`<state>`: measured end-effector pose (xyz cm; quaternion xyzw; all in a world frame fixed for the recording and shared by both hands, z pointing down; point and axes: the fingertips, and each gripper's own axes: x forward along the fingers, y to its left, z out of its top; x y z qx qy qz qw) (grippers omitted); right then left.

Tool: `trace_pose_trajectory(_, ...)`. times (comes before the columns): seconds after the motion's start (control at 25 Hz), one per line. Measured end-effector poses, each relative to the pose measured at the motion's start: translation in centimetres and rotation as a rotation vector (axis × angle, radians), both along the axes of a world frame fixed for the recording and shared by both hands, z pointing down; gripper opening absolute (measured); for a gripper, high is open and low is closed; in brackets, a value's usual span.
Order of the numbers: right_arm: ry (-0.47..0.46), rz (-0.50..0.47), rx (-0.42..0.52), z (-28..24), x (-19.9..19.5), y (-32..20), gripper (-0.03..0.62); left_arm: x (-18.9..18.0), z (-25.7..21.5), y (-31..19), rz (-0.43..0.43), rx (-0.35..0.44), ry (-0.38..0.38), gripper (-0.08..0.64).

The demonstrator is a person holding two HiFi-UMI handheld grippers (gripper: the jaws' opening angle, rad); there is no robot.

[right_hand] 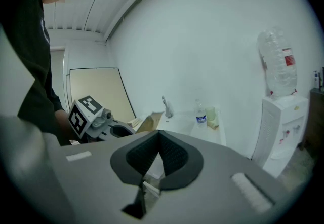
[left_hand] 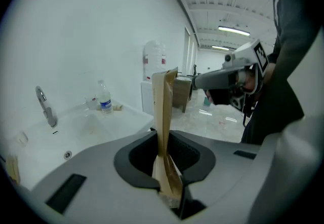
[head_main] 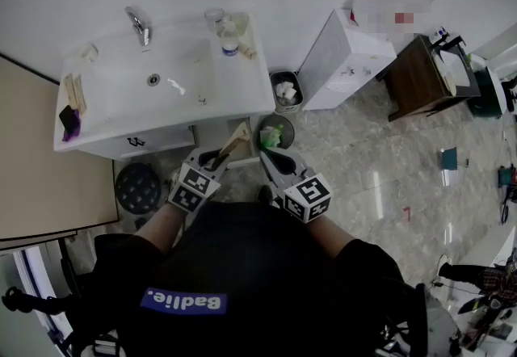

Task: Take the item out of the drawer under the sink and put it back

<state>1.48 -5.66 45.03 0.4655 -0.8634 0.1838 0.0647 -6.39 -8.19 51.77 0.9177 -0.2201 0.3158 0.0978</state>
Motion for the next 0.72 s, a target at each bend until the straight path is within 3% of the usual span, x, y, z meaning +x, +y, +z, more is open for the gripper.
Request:
trace_pose_trajectory(0.28,0.009,-0.05,-0.016,0.1,-2.0,-0.1,-0.008,-0.6,-7.2,0.8,-0.088,-0.013,0.275,0.064)
trace_pose_trajectory(0.44,0.009,-0.076,-0.024,0.3,-2.8,-0.4,-0.008,-1.6,-9.5,1.3,-0.121,-0.009,0.39,0.064)
trace_pose_trajectory(0.72,0.019,-0.137,-0.026,0.5,-4.4,-0.7,-0.008,-2.5,-12.7,2.5,-0.131,0.062,0.471,0.064)
